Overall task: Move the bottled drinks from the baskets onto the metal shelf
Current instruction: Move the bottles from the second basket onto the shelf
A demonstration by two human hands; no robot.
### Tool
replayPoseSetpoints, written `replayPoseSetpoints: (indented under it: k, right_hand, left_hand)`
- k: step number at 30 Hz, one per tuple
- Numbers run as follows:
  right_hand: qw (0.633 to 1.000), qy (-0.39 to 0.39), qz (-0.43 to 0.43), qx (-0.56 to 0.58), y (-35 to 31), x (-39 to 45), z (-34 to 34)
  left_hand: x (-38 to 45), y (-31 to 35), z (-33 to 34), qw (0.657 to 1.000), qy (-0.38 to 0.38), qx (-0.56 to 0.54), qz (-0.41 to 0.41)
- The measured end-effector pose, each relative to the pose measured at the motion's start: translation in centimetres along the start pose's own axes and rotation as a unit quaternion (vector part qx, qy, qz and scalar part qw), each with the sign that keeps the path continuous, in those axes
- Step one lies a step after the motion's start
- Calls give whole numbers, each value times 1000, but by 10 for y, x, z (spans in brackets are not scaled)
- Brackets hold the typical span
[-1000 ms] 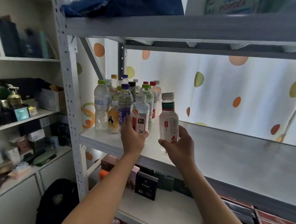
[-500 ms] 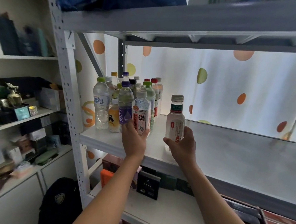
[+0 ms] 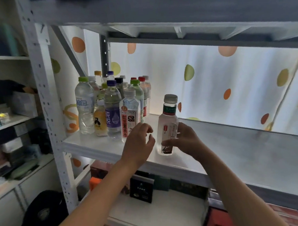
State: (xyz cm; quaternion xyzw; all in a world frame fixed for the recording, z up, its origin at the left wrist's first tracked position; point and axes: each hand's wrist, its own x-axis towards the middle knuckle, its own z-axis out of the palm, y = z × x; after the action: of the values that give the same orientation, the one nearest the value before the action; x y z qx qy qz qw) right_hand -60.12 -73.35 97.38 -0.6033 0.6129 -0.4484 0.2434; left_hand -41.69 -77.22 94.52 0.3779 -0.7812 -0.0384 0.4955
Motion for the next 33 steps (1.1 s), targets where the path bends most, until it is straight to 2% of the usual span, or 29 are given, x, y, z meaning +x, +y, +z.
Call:
replayPoseSetpoints:
  k: [3, 11, 15, 22, 33]
  right_hand:
    - [1000, -4, -15, -10, 3, 18, -11]
    - [996, 38, -62, -59, 22, 114, -29]
    - [994, 26, -68, -84, 37, 169, -27]
    - [997, 35, -28, -59, 56, 229, 7]
    - [998, 22, -11, -60, 55, 253, 29]
  left_hand:
    - [14, 7, 10, 999, -46, 9, 7]
    - [43, 14, 62, 986, -144, 66, -47]
    - [45, 8, 85, 972, -191, 126, -58]
    - [44, -5, 92, 971, -160, 162, -76]
    - [45, -6, 94, 967, -163, 180, -74]
